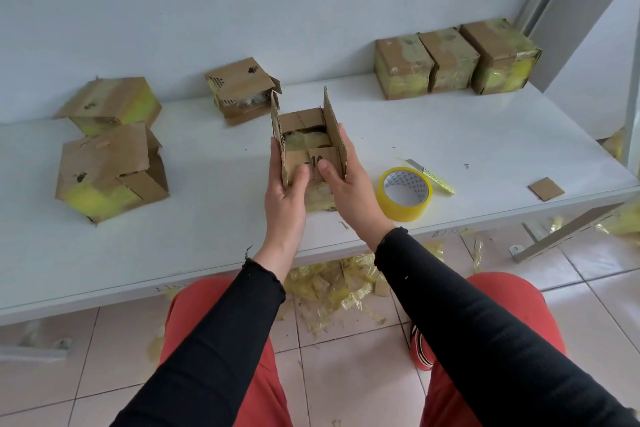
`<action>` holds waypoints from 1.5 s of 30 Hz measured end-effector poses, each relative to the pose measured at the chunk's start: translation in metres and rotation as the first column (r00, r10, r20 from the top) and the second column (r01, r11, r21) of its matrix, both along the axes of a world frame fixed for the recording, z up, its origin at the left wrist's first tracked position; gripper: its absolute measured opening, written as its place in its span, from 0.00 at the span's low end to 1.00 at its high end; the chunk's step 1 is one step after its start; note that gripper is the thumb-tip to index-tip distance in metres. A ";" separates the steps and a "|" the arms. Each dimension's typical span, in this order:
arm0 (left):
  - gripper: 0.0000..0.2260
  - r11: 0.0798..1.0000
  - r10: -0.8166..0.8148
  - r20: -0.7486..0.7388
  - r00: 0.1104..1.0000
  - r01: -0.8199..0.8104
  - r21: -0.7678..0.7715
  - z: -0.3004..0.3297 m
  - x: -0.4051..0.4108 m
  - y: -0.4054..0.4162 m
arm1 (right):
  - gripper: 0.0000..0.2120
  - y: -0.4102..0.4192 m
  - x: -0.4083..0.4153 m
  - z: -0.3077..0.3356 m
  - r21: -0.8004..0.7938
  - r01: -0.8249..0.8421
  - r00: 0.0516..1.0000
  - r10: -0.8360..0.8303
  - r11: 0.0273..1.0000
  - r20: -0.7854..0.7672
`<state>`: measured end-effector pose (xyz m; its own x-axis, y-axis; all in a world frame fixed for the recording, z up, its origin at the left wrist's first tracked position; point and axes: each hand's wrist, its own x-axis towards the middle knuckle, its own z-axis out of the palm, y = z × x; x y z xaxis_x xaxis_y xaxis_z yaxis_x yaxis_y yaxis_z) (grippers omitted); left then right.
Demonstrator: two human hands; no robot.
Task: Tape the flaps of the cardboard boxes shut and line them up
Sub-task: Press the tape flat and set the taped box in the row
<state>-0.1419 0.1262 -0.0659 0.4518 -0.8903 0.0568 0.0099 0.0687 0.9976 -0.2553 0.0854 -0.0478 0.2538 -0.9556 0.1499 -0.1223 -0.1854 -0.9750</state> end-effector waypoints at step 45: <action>0.30 0.903 -0.313 0.345 0.885 0.166 0.395 0.016 0.066 -0.089 | 0.27 -0.069 0.017 0.016 0.243 -0.191 0.945 0.245 0.951 -0.216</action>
